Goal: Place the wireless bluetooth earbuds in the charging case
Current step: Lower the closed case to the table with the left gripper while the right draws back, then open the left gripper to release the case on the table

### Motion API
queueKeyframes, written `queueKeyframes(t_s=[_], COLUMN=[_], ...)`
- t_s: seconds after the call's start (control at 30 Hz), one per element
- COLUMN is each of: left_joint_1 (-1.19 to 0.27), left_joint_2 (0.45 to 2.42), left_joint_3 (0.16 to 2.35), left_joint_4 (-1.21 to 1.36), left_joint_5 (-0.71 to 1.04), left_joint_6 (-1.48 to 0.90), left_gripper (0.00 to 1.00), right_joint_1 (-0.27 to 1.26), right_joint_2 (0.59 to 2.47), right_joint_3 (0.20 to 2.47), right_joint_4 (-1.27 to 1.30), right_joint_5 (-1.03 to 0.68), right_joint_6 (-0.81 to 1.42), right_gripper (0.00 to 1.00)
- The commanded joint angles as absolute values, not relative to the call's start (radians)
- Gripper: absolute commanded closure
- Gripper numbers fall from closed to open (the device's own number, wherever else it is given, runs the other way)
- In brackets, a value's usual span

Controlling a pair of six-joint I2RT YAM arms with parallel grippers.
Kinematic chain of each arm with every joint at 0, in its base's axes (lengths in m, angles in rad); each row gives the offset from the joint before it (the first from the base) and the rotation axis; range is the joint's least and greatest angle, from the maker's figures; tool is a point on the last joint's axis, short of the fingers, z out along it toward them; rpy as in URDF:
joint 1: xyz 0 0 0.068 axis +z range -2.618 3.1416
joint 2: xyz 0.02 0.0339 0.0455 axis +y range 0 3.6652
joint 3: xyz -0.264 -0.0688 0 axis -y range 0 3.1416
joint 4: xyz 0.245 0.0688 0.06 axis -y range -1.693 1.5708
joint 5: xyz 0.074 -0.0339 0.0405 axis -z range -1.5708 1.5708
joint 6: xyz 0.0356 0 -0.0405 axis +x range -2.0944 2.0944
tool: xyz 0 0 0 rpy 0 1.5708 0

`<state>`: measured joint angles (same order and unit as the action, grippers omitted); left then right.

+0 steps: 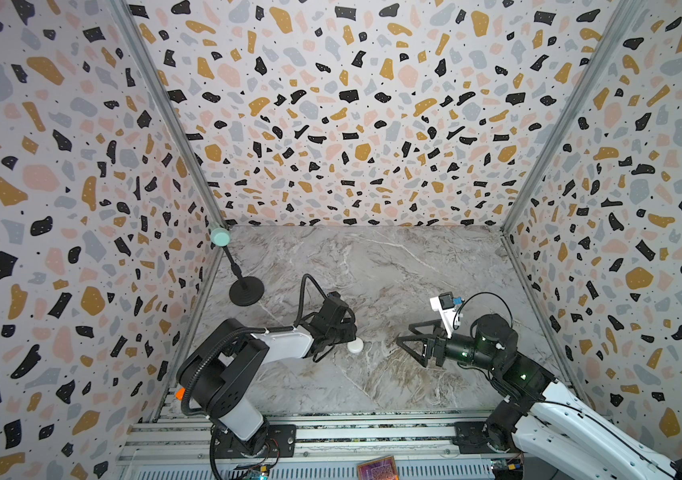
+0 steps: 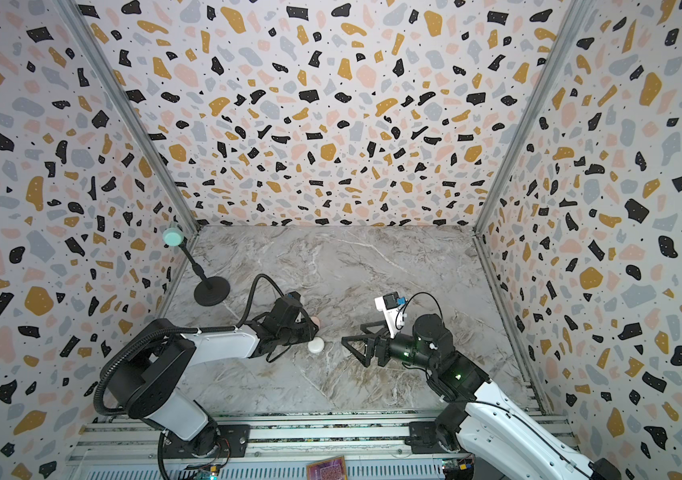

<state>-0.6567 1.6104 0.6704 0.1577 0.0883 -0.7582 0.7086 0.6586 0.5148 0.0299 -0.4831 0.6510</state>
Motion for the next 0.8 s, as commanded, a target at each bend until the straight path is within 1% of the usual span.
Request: queueKeyframes(t_s=[0.0, 0.1, 0.2, 0.77], left_joint_1=[-0.652, -0.652, -0.652, -0.650], left_joint_2=[1.607, 1.606, 1.610, 1.612], left_joint_3=[0.697, 0.706, 0.711, 0.745], left_joint_4=[0.134, 0.121, 0.115, 0.054], left_joint_5=[0.082, 0.081, 0.078, 0.059], left_joint_6=[-0.738, -0.730, -0.724, -0.692], left_gripper=[0.68, 0.67, 0.63, 0.59], right_joint_1=[0.706, 0.706, 0.707, 0.706], right_joint_2=[0.640, 0.636, 0.638, 0.630], right_joint_3=[0.514, 0.512, 0.512, 0.511], right_joint_4=[0.051, 0.051, 0.051, 0.052], right_joint_5=[-0.494, -0.494, -0.496, -0.506], right_joint_6=[0.657, 0.657, 0.658, 0.657], right_gripper=[0.01, 0.01, 0.01, 0.01])
